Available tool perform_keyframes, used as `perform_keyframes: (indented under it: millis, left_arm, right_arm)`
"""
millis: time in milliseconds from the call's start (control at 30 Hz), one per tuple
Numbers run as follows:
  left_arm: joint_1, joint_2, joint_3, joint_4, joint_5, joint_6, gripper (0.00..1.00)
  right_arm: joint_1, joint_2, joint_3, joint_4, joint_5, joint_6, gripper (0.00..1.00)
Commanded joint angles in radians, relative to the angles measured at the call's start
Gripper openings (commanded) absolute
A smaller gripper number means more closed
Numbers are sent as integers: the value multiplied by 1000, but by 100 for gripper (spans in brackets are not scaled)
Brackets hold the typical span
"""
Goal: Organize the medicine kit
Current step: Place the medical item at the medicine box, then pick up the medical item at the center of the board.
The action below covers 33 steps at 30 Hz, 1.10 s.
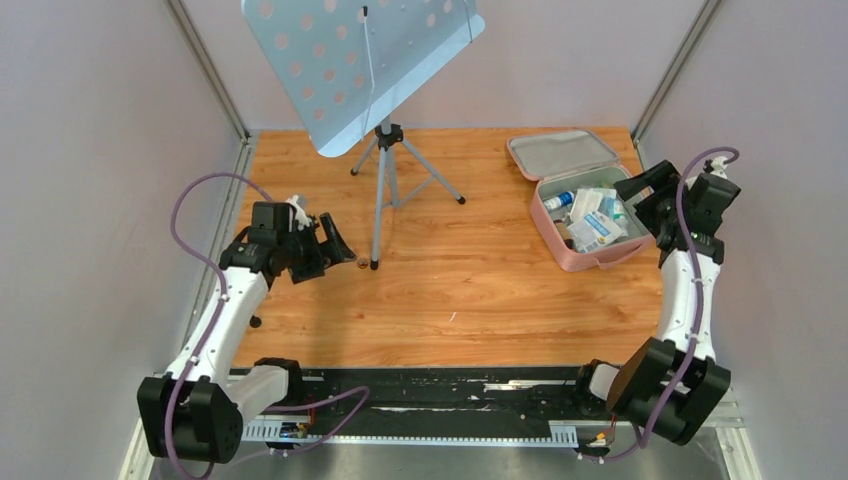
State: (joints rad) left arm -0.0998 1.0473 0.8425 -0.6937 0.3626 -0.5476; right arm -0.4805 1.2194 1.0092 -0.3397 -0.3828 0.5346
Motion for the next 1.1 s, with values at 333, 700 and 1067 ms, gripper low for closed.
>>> perform_keyframes:
  millis: [333,700,1067]
  left_arm:
    - [-33,334,162,60,-411,-76,84]
    - [-165,589,250,117,-518,-124,67]
    - [-226,664,256,155,-535,-163,62]
  right_arm:
    - [209,-64,37,-12,52,-18,82]
    - [224,-76,37,-39,54,-32,82]
    - [232,-65,34,-42,47,-35,82]
